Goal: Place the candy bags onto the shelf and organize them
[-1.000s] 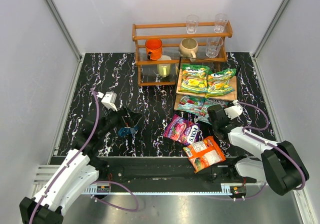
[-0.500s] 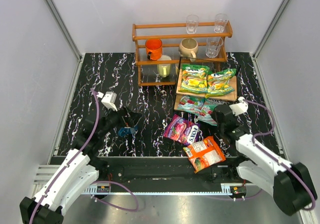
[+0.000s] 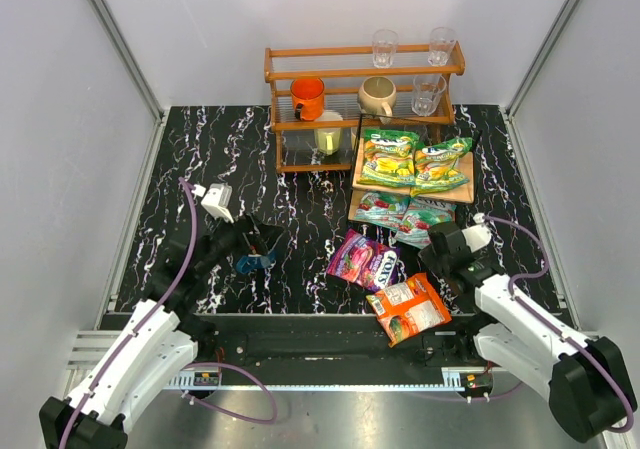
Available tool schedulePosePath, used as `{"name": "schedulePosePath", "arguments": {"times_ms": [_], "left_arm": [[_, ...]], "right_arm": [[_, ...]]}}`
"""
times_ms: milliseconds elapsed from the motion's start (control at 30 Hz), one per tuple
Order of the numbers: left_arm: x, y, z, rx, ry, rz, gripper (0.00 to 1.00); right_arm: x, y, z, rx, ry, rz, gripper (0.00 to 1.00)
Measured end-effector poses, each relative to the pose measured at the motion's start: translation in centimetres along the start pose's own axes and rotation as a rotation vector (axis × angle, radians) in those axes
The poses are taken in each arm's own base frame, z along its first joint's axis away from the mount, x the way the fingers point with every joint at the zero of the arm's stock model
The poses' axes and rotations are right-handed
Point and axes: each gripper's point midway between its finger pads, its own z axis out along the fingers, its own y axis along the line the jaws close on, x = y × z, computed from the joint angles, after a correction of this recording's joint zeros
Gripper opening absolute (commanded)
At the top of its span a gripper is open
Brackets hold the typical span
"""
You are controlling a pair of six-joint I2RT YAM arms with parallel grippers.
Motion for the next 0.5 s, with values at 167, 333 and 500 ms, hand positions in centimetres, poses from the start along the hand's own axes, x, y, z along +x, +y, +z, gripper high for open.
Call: {"name": "schedulePosePath", "arguments": {"times_ms": [167,333,500], "left_arm": [[-0.1,0.0,0.0,0.001,-0.003,0.001,0.99],[0.0,0.0,0.0,0.001,-0.002,0.001,0.99],[0.0,0.0,0.1,0.0,-0.001,0.0,0.99]], "right_arm": [[1.8,-1.6,0.3,0.047,0.061,0.048,0.06],[2.9,-3.0,1.0,0.113,0.088,0.052,0.06],[3.1,-2.7,2.1,0.131,0.087,0.057,0.06]]}}
